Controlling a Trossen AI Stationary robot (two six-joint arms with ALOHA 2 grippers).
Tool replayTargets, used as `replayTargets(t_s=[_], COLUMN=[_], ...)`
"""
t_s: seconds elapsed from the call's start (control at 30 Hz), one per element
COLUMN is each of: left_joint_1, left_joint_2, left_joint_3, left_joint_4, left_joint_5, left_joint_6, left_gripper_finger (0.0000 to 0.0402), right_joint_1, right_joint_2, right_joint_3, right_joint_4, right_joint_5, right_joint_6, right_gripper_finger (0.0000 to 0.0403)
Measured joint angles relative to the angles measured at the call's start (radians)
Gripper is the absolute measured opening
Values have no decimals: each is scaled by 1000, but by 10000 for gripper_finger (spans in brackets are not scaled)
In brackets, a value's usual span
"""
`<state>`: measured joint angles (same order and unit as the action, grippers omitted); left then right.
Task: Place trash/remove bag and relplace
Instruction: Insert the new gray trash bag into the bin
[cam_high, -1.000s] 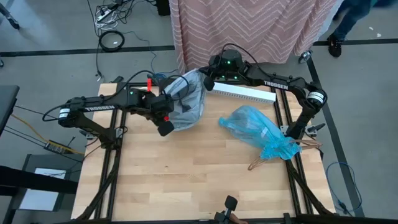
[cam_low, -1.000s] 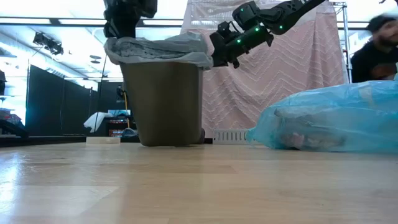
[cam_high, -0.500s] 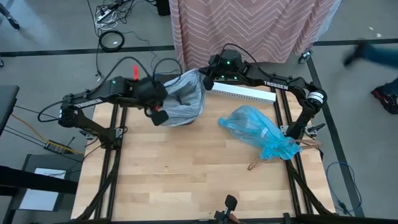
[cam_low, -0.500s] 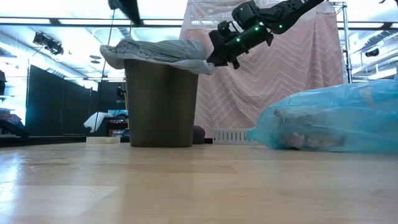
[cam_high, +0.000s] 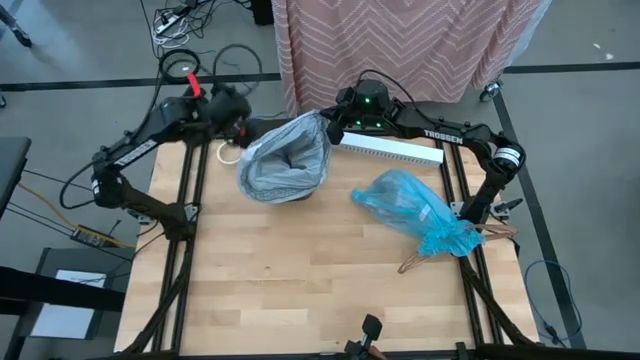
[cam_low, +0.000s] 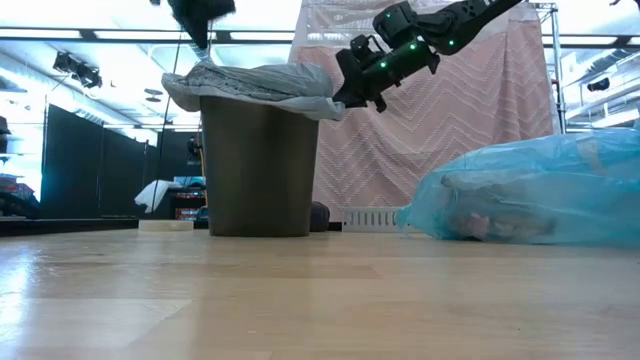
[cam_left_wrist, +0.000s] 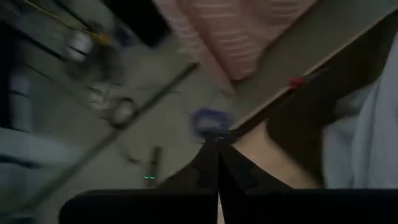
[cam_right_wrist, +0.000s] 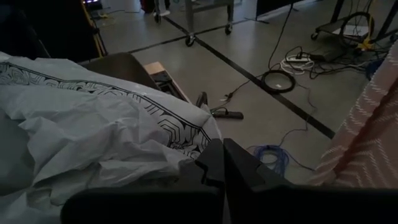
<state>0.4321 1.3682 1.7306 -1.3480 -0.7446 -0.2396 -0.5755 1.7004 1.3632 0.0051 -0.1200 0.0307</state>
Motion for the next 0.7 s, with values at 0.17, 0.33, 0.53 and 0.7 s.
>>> replayTargets(t_s=[0.17, 0.33, 0.53, 0.7], left_joint_1=[221, 454, 612, 621], left_joint_2=[2, 39, 111, 201], left_joint_3=[-111, -182, -183, -183], left_joint_4=[268, 410, 481, 503], left_joint_5=[267, 578, 660, 819], left_joint_6=[117, 155, 127, 71], left_gripper_finger=[1, 1, 1, 0], right_joint_1=[6, 9, 24, 34], right_joint_2=[0, 0, 0, 0], right_joint_3=[0, 0, 0, 0], right_joint_4=[0, -6, -7, -10], right_joint_5=[0, 0, 0, 6], right_joint_6=[-1, 13, 18, 18], right_gripper_finger=[0, 0, 0, 0])
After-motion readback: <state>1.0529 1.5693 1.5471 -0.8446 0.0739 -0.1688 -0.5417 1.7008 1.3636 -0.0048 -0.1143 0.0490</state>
